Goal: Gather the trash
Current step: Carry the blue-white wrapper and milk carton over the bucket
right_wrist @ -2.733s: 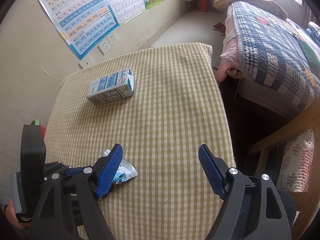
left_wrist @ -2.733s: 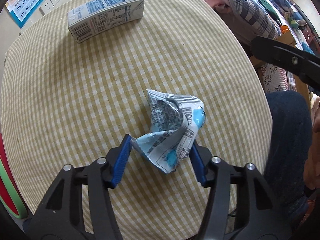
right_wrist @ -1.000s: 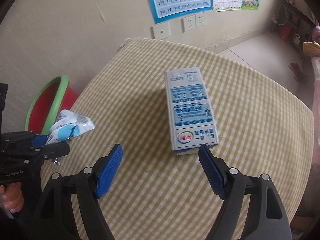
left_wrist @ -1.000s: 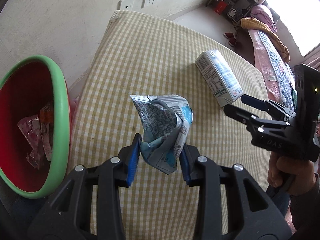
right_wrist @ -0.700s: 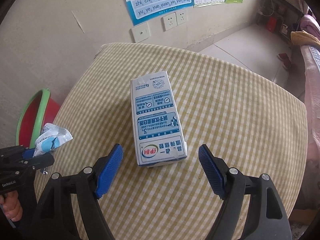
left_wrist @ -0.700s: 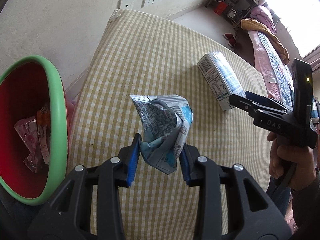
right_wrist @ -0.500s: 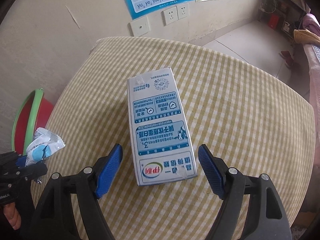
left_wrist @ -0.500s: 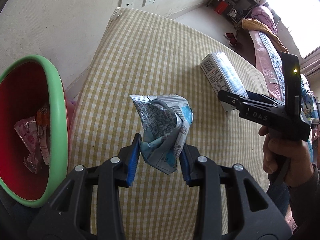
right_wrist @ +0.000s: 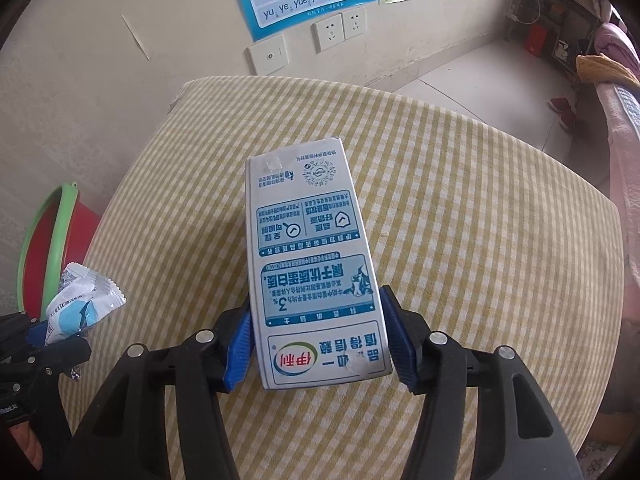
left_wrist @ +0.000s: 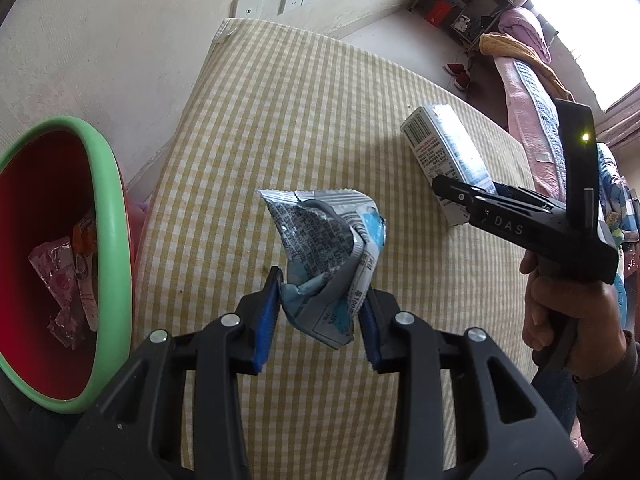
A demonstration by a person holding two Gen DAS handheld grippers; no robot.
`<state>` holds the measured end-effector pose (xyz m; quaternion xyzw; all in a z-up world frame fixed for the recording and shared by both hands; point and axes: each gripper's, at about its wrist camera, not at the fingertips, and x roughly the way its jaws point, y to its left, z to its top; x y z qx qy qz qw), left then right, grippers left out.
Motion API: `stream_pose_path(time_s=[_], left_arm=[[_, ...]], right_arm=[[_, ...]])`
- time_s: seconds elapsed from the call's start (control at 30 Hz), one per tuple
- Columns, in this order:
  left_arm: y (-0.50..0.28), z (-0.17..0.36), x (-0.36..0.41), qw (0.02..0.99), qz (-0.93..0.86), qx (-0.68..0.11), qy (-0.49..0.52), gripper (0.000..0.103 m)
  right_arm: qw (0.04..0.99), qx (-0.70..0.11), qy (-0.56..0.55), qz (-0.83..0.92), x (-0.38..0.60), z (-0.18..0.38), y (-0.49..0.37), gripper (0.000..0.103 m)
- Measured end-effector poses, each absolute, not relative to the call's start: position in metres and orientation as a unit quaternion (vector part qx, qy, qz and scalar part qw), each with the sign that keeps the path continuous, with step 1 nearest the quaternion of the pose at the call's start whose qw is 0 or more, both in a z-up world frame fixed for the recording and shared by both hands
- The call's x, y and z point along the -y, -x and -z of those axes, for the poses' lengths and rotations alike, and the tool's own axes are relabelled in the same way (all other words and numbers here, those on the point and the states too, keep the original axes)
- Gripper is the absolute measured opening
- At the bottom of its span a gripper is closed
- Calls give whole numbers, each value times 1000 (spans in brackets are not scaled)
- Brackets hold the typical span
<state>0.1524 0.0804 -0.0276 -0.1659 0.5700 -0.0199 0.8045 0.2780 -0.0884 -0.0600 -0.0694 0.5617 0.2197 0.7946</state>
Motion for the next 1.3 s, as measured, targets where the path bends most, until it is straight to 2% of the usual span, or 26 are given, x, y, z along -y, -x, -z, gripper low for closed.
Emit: stream_pose_path(time_s=[0.67, 0.97, 1.3], left_arm=[[-77, -42, -98, 840, -2, -519, 158, 35], [-51, -66, -134, 852, -33, -492, 175, 35], [-26, -68, -191, 851, -73, -475, 212, 35]], right_arm=[[825, -513, 44, -235, 86, -28, -186, 55], [825, -500, 49, -260, 46, -43, -157, 56], [814, -487, 71, -307, -20, -56, -141, 56]])
